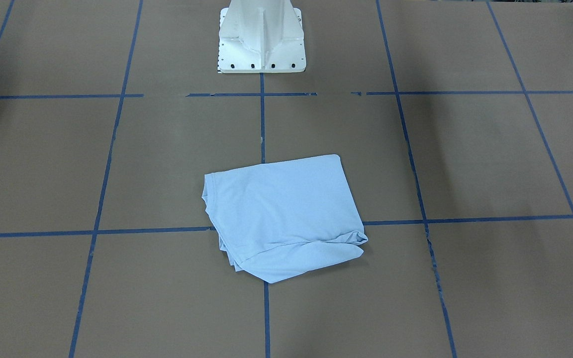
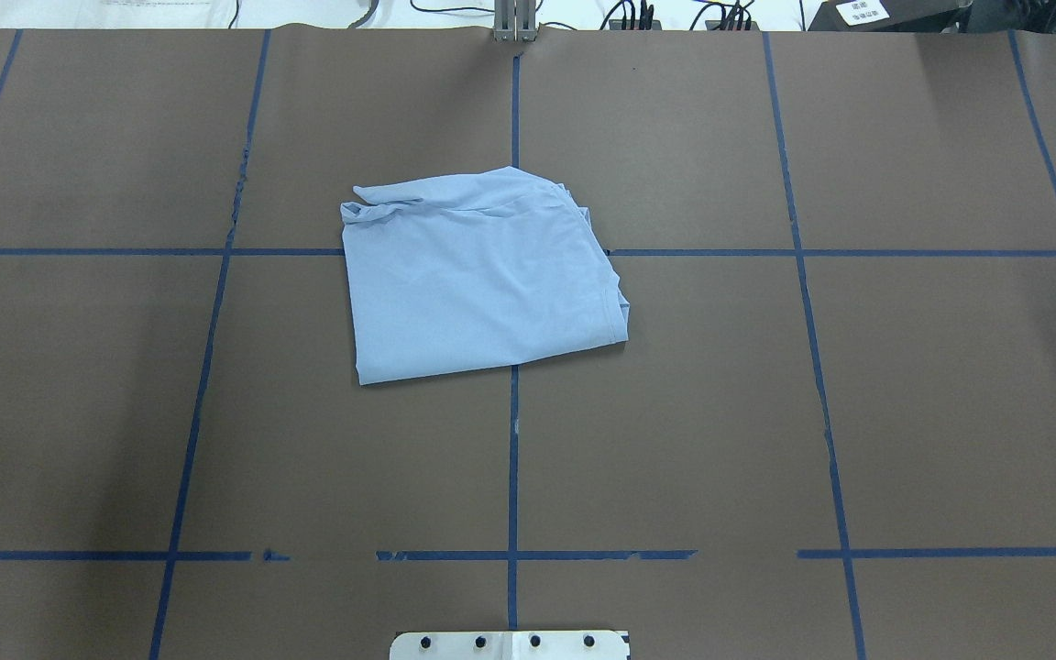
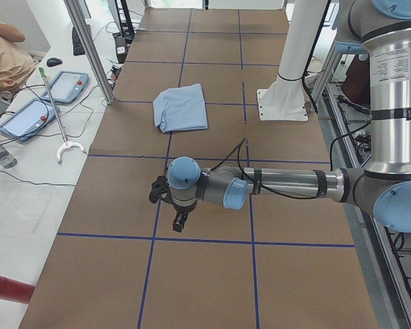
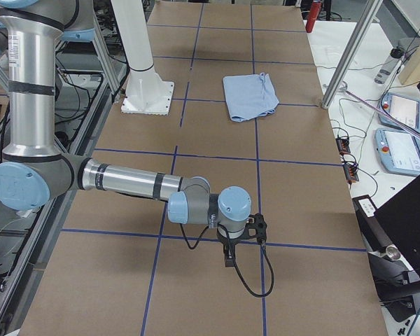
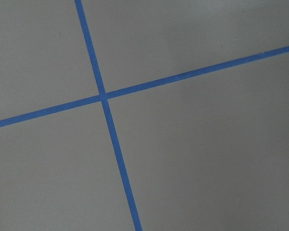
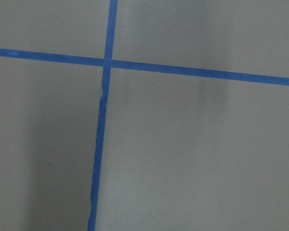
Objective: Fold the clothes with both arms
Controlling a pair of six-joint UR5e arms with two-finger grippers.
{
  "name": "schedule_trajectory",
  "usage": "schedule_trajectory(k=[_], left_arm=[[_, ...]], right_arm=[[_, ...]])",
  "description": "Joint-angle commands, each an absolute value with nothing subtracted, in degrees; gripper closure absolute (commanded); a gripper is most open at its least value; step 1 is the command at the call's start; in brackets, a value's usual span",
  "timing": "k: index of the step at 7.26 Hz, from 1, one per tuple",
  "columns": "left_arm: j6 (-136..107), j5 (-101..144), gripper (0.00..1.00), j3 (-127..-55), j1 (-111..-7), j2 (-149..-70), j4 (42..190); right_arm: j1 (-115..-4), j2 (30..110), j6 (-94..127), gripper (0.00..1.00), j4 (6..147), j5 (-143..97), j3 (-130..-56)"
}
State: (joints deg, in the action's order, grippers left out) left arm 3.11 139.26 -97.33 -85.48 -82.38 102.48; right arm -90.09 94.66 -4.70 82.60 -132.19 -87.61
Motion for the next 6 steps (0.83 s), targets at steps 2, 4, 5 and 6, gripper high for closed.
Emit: schedule_trajectory(k=[2, 4, 5, 6], left_arm=[[8.17, 139.04, 0.00, -97.82, -87.00, -81.38, 92.51], [7.91, 139.04, 0.00, -99.83, -89.12, -81.47, 92.46], [7.82, 139.13, 0.00, -100.63, -89.21, -81.47, 92.55], [7.82, 139.04, 0.00, -100.63, -89.21, -81.13, 92.64]], right_arm=[[-90.09, 94.66, -4.40, 0.00, 82.53, -132.01, -87.71], [-90.18, 94.31, -4.22, 0.00, 82.53, -131.84, -87.89], [-90.18, 94.22, -4.22, 0.00, 82.53, -131.92, -88.24], [-90.18, 94.31, -4.57, 0.00, 82.53, -131.92, -88.50]])
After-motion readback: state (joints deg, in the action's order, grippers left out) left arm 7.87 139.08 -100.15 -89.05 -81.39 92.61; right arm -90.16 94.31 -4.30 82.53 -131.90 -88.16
